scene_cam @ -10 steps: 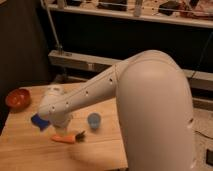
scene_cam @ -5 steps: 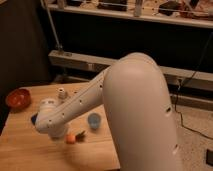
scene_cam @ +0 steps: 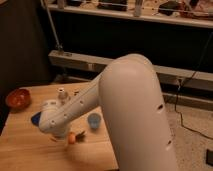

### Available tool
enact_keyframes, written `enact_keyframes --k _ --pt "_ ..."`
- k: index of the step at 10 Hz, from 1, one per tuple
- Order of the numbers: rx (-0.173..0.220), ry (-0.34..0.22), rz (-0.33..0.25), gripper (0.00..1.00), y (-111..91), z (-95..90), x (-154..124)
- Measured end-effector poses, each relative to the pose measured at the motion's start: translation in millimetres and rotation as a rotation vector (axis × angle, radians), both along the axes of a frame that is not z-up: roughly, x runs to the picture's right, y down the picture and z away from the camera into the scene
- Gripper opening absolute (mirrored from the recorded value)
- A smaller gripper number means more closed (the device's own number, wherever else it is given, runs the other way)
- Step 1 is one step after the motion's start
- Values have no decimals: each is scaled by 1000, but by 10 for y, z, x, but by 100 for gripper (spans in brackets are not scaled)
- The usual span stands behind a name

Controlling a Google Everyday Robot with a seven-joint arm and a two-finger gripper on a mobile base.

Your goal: Drag the pepper across the table

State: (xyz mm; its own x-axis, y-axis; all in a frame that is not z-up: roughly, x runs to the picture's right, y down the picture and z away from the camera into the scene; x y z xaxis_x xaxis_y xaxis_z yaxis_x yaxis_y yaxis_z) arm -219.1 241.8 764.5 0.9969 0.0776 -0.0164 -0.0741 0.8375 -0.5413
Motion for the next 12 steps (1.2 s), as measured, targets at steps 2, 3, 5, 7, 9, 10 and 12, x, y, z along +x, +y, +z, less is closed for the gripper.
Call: enact_keyframes --k 2,3,5,7,9,10,12 --pt "-18 -4 -2 65 107 19 -52" --pt "-25 -4 -3 65 148 29 -66" --pt "-26 0 -2 65 168 51 -68" --pt "-16 2 0 65 141 70 -59" --pt "-13 7 3 64 130 78 -43" --pt "-16 10 2 59 145 86 -37" --pt "-20 12 2 46 165 98 -31"
